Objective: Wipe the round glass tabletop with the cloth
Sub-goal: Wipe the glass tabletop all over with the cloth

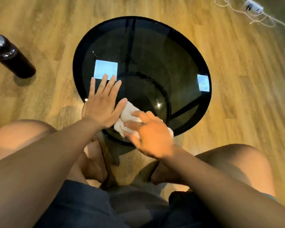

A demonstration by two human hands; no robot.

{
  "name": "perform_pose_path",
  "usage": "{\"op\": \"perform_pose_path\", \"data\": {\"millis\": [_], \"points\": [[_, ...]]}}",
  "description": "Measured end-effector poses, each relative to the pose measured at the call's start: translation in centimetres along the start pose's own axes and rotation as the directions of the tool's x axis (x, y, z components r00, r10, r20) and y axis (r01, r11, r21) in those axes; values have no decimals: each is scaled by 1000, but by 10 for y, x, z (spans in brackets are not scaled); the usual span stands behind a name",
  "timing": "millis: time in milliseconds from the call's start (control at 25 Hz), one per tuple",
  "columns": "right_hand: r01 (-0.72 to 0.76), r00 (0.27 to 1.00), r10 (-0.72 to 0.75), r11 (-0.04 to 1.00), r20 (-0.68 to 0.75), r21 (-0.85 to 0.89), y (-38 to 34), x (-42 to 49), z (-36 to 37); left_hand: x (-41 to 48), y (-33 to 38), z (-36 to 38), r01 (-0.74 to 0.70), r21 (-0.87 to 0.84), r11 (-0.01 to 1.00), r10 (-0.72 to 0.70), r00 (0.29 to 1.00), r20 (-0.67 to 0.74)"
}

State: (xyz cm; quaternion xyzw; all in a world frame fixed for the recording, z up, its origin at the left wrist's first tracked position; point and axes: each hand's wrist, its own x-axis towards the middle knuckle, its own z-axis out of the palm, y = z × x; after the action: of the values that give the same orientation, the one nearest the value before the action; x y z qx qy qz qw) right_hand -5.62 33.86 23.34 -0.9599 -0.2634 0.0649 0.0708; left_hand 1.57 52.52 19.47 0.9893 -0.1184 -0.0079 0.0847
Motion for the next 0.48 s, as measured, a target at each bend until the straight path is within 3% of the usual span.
{"op": "perform_pose_path", "data": {"millis": [80, 160, 280, 360, 480], "points": [[-23, 997, 28, 998, 77, -60, 54, -26, -17, 1, 0, 0, 4, 4, 1000, -4, 1000, -4], [-182, 971, 201, 972, 130, -147, 121, -49, -40, 1, 0, -1, 10, 2, 1000, -10, 1000, -5], [-429, 863, 484, 854, 145, -296, 173, -50, -62, 2, 1, -1, 3, 8, 1000, -3, 1000, -1], [-456, 865, 494, 847, 89, -274, 158, -40, -56, 2, 0, -1, 2, -2, 1000, -2, 1000, -6], [-365, 931, 366, 931, -3, 5, 87, -35, -35, 1, 0, -1, -2, -18, 1000, 2, 1000, -11]]}}
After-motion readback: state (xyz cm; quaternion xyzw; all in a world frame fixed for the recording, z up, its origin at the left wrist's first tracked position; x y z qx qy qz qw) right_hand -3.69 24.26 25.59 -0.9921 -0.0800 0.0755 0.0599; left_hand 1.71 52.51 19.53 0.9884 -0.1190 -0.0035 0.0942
